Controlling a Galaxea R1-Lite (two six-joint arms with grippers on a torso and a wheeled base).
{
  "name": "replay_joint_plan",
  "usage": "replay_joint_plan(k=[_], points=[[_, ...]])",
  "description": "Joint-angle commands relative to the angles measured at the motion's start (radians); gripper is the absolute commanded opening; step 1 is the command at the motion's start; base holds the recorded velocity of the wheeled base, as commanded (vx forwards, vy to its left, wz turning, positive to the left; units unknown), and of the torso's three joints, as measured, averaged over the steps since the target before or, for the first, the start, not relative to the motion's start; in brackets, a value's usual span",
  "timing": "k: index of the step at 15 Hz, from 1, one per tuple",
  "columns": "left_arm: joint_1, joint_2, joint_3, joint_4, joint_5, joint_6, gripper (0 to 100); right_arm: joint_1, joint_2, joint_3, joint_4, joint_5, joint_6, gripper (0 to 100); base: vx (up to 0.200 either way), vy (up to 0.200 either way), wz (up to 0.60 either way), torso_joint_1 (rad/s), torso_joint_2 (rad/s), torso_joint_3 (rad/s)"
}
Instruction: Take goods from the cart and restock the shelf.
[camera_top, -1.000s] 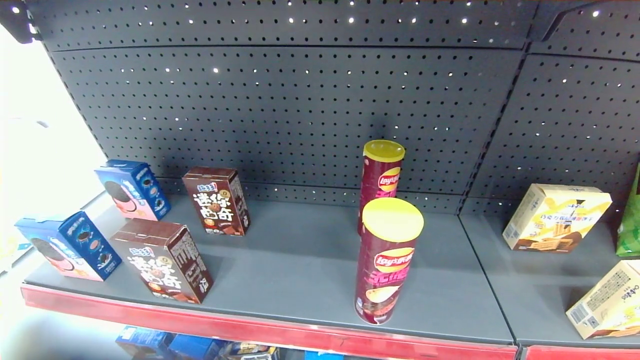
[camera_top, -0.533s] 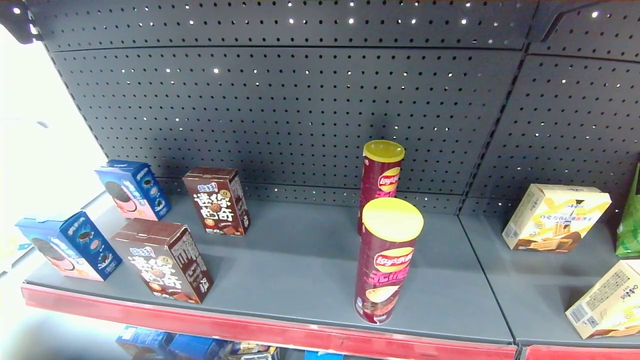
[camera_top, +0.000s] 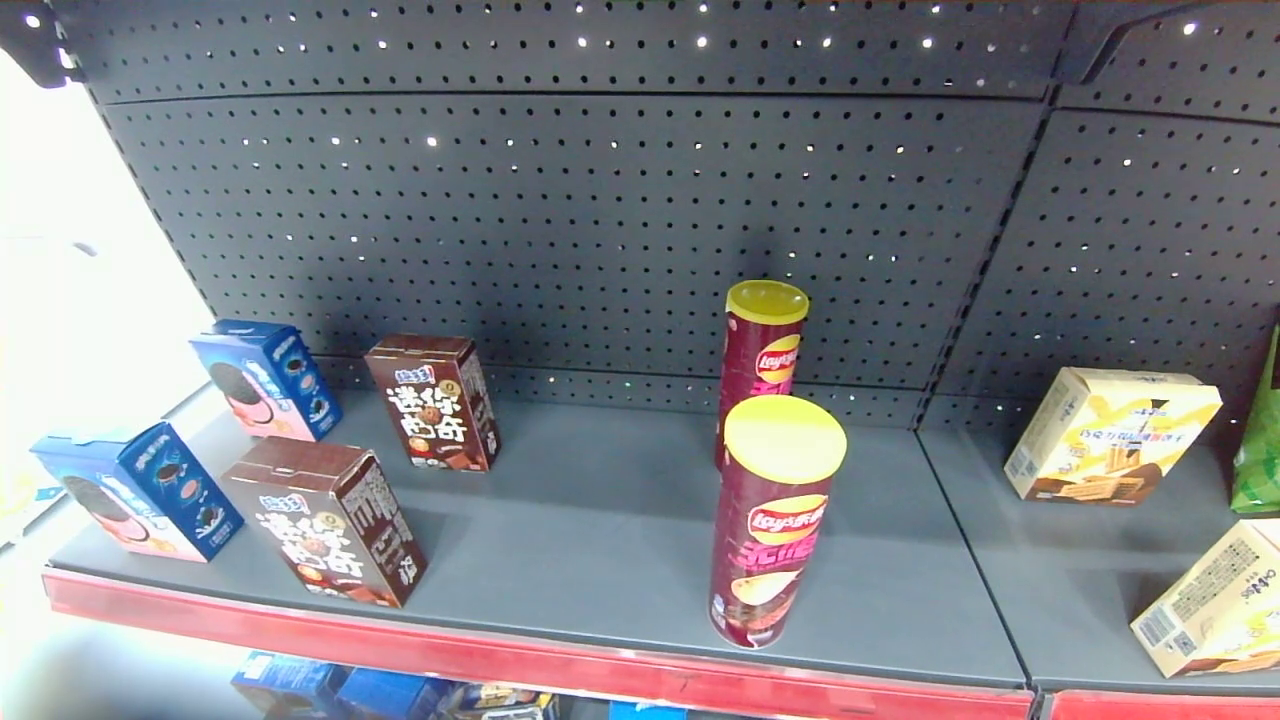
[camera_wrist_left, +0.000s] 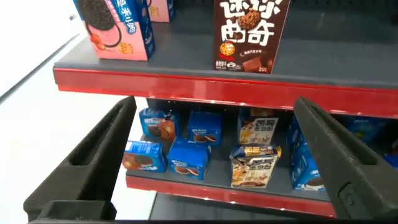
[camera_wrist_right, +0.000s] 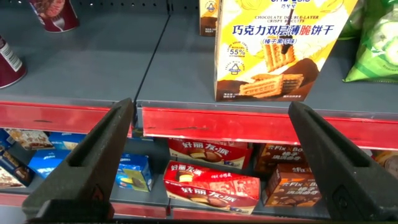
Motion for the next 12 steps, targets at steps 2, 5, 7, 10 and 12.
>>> replay_joint_plan(k=[2,5,7,10,12], points=[[0.000,0.004,0.002,0.000,0.001,-0.004,100,0.000,0.002,0.000,0.000,0.000,0.000,100,0.000,0.000,0.00,0.000,0.00,0.000],[0.000,0.004,0.002,0.000,-0.009,-0.003,100,0.000,0.002,0.000,0.000,0.000,0.000,100,0.000,0.000,0.00,0.000,0.00,0.000],[-0.001,0.004,0.002,0.000,-0.009,-0.003,100,0.000,0.002,0.000,0.000,0.000,0.000,100,0.000,0.000,0.00,0.000,0.00,0.000],[0.000,0.004,0.002,0.000,-0.006,-0.006,100,0.000,0.002,0.000,0.000,0.000,0.003,100,0.000,0.000,0.00,0.000,0.00,0.000],[-0.001,0.004,0.002,0.000,-0.009,-0.001,100,0.000,0.002,0.000,0.000,0.002,0.003,100,0.000,0.000,0.00,0.000,0.00,0.000]])
